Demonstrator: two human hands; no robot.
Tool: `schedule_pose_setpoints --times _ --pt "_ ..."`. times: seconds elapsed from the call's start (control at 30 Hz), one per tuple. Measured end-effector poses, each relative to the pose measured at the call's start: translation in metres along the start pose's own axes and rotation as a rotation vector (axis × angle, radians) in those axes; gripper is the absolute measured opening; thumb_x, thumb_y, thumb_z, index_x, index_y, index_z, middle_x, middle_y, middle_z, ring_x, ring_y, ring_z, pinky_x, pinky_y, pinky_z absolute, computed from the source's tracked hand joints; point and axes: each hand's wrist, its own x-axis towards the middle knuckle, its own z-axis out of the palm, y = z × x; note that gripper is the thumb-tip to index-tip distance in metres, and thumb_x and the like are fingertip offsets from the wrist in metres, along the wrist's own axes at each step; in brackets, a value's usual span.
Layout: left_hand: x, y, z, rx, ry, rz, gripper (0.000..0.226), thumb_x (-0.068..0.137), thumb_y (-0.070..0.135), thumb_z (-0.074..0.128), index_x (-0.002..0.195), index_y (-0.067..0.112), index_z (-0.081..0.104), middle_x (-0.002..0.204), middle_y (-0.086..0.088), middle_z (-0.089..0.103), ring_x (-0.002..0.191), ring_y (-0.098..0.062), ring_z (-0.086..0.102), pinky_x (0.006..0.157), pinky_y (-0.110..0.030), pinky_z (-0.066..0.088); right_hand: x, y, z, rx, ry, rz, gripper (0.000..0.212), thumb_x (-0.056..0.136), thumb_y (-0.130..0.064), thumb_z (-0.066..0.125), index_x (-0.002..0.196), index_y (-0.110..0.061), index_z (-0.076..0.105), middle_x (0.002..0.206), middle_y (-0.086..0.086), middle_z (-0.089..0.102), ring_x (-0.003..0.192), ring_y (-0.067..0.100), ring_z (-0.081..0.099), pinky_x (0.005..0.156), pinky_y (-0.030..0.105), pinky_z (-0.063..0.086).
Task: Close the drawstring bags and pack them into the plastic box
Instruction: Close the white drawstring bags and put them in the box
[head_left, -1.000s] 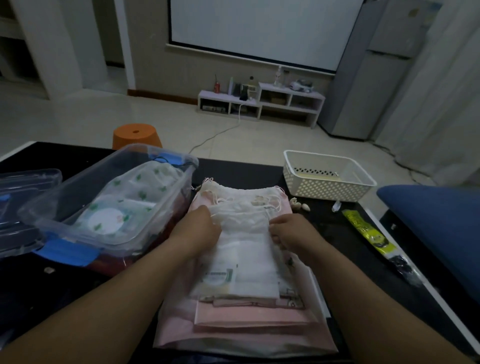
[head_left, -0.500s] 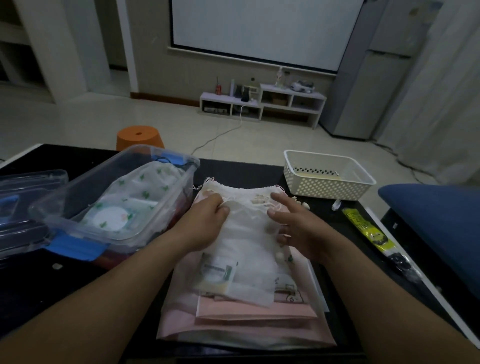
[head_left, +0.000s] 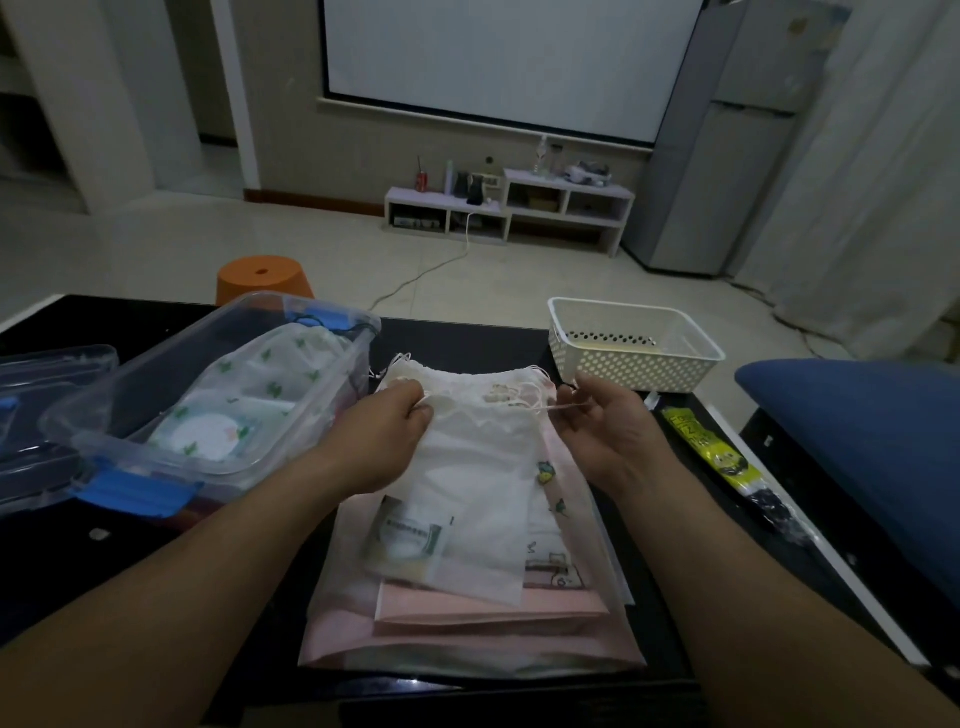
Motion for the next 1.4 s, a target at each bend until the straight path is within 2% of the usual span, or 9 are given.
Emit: schedule_pose_setpoints --times 0.1,0.37,0.5,0.57,0.73,0.8,1.0,1.23,1.4 --pt "0.0 0.0 -0.001 0.005 -0.005 -0.023 0.028 0.107 0.036 0.043 0.088 0.019 0.055 0.086 -0.002 0.066 0.085 -0.024 0.062 0.089 -0.047 0.05 -0.006 -0.007 -0.001 -0.075 0.033 0.013 0.016 0.1 -0.005 0.059 0.084 -0.003 0.058 0.075 0.011 0.066 0.068 0.017 0.068 0.07 0.032 0.062" --pt "-0.007 0.01 -0.019 -0.141 -0.073 -0.112 0.03 0.101 0.046 0.052 0.091 0.018 0.058 0.086 0.001 0.064 0.08 -0.024 0.059 0.072 -0.041 0.051 -0.012 -0.016 -0.016 -0.649 0.064 -0.112 0.013 0.101 -0.019 0.063 0.1 -0.011 0.073 0.097 0.007 0.072 0.101 0.024 0.069 0.106 0.045 0.049" --pt "-0.012 0.026 -0.039 -0.441 -0.024 -0.239 0.015 0.102 0.015 0.046 0.109 0.014 0.06 0.085 -0.009 0.058 0.071 -0.021 0.048 0.058 -0.032 0.039 -0.011 -0.021 -0.026 -0.736 0.123 -0.198 0.02 0.104 -0.014 0.057 0.112 -0.006 0.074 0.106 0.01 0.079 0.108 0.028 0.073 0.092 0.038 0.056" --pt "-0.015 0.03 -0.051 -0.319 -0.013 -0.187 0.019 0.103 0.01 0.047 0.107 0.015 0.065 0.083 -0.008 0.064 0.07 -0.02 0.055 0.058 -0.031 0.043 -0.016 -0.022 -0.028 -0.855 0.171 -0.298 0.017 0.105 -0.014 0.059 0.106 -0.007 0.074 0.103 0.013 0.079 0.102 0.027 0.075 0.078 0.032 0.056" --pt "-0.022 0.036 -0.068 0.102 -0.063 -0.103 0.016 0.105 0.033 0.058 0.105 0.02 0.068 0.09 0.001 0.069 0.08 -0.012 0.063 0.064 -0.027 0.048 -0.022 -0.022 -0.033 -1.072 0.21 -0.494 0.023 0.102 -0.015 0.062 0.083 -0.008 0.072 0.08 0.013 0.078 0.081 0.032 0.074 0.077 0.042 0.057" --pt "-0.023 0.044 -0.07 0.088 -0.031 -0.085 0.016 0.105 0.033 0.058 0.106 0.019 0.067 0.095 0.003 0.066 0.081 -0.01 0.06 0.063 -0.025 0.045 -0.024 -0.027 -0.035 -1.089 0.218 -0.5 0.023 0.102 -0.018 0.062 0.082 -0.009 0.07 0.076 0.011 0.075 0.072 0.028 0.07 0.067 0.038 0.052" --pt "-0.014 0.037 -0.052 -1.085 0.03 -0.537 0.016 0.102 0.007 0.049 0.089 0.013 0.055 0.058 0.002 0.041 0.046 -0.008 0.033 0.038 -0.019 0.031 -0.025 -0.03 -0.035 -0.607 0.197 -0.142 0.009 0.103 -0.015 0.058 0.098 -0.013 0.065 0.061 -0.003 0.054 0.048 0.007 0.045 0.039 0.017 0.033" --pt "-0.013 0.044 -0.044 -1.56 0.171 -0.701 0.024 0.104 0.008 0.055 0.081 0.013 0.056 0.05 0.006 0.036 0.038 -0.002 0.032 0.034 -0.012 0.032 -0.027 -0.04 -0.05 -0.333 0.196 -0.03 0.014 0.104 -0.012 0.049 0.093 -0.018 0.056 0.048 -0.008 0.039 0.035 0.004 0.033 0.033 0.015 0.022" --pt "-0.004 0.036 -0.06 -1.865 0.215 -0.763 0.019 0.102 0.01 0.058 0.083 0.013 0.058 0.065 0.008 0.047 0.041 -0.002 0.04 0.035 -0.013 0.037 -0.024 -0.059 -0.063 -0.203 0.181 -0.015 0.025 0.106 -0.014 0.043 0.083 -0.022 0.047 0.042 -0.007 0.031 0.029 0.004 0.028 0.029 0.015 0.02"
